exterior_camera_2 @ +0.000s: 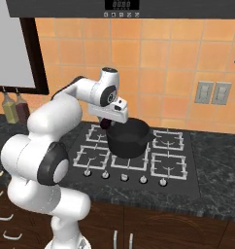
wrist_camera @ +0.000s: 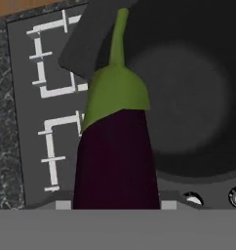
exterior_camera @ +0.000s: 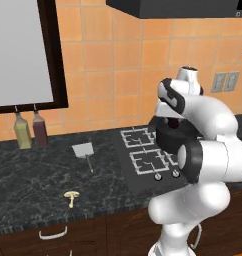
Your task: Put the mushroom and eggplant in the pot. Retrieve the spatula and lightly stir the vegetables in the pot.
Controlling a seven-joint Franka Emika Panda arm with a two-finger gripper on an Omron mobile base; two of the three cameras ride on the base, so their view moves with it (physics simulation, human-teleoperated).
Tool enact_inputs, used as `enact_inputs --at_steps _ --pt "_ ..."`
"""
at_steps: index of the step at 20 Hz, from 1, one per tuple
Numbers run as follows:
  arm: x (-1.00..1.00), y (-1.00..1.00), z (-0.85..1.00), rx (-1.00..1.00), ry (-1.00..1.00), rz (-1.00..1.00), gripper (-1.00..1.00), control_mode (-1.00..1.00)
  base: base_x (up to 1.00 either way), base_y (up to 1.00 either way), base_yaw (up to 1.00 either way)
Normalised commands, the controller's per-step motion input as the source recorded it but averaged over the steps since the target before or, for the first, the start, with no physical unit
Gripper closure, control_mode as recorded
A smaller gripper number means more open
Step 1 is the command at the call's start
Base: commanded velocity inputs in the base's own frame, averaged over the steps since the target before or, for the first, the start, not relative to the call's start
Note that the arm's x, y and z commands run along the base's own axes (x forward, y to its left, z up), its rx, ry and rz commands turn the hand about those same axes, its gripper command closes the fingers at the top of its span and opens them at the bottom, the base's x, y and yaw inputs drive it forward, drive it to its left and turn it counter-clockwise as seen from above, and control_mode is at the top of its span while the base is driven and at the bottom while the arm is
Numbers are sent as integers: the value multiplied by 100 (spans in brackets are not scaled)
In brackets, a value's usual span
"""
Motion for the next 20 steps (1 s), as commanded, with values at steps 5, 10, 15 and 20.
enact_inputs --at_steps 5,10,15,20 --pt "29 -46 -11 -8 0 -8 100 -100 0 0 0" --pt "0 0 -4 0 0 0 100 -100 0 0 0" --pt "0 -1 -58 -2 0 0 100 -100 0 0 0" --pt "0 -21 -41 1 1 0 100 -100 0 0 0"
